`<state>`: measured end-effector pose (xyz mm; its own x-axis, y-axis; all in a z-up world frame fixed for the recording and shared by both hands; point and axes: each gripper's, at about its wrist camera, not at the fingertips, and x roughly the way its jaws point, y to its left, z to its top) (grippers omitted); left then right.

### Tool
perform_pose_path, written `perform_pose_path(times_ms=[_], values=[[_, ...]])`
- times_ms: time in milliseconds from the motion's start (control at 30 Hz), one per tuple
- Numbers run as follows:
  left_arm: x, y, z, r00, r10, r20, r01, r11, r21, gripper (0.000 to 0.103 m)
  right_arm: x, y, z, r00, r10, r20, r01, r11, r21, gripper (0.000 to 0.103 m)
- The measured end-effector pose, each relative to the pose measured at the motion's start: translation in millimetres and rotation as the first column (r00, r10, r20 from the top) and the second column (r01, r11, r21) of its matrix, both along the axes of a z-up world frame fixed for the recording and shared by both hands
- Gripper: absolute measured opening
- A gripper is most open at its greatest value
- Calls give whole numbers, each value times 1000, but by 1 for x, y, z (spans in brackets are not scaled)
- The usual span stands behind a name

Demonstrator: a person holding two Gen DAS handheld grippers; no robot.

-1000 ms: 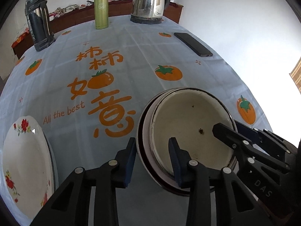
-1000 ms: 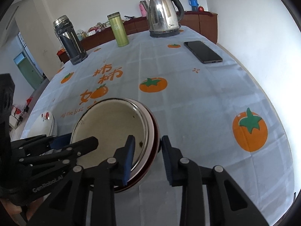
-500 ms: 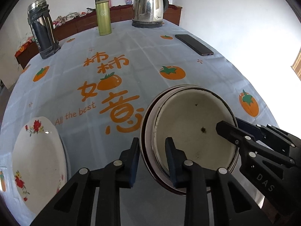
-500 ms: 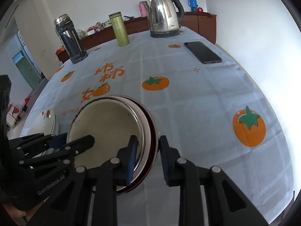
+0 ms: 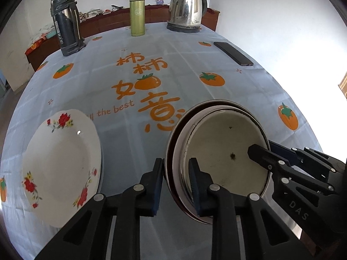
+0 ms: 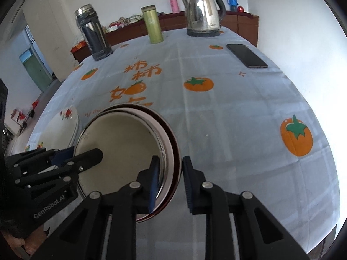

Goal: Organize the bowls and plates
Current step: 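Lift the nested bowls with the left gripper toward the floral plates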

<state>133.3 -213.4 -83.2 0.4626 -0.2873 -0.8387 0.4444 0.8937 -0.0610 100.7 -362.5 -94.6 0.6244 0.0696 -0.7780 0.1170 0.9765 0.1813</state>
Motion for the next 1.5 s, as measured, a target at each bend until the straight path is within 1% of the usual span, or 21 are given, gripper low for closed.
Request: perform_pose_path(times_ms=[133,467,800,933,1200,1500], values=[[-2,7,3,1000,9,-3,-10,1000,-12,26,-1,6,2,1000,7,0,-7,1000,2,21],[-13,30,22,999,45,22,-44,998,-36,26,-6,27,20,999,53,5,-53,998,-29,21],[-20,61,47,990,106,89,-101,993,-60,26,-4,55,41,992,117,39,-115,992,-47,21],[-21,73,54,985,132,108,-125,990,-71,25,-2,67,45,989,141,46,-139,989,-48,21],[-17,94,51,979,186,89,-179,981,-79,26,6,88,49,982,181,50,-178,982,-62,21],[-13,119,53,966,246,77,-238,966,-105,26,18,111,58,971,231,68,-225,971,-83,21]])
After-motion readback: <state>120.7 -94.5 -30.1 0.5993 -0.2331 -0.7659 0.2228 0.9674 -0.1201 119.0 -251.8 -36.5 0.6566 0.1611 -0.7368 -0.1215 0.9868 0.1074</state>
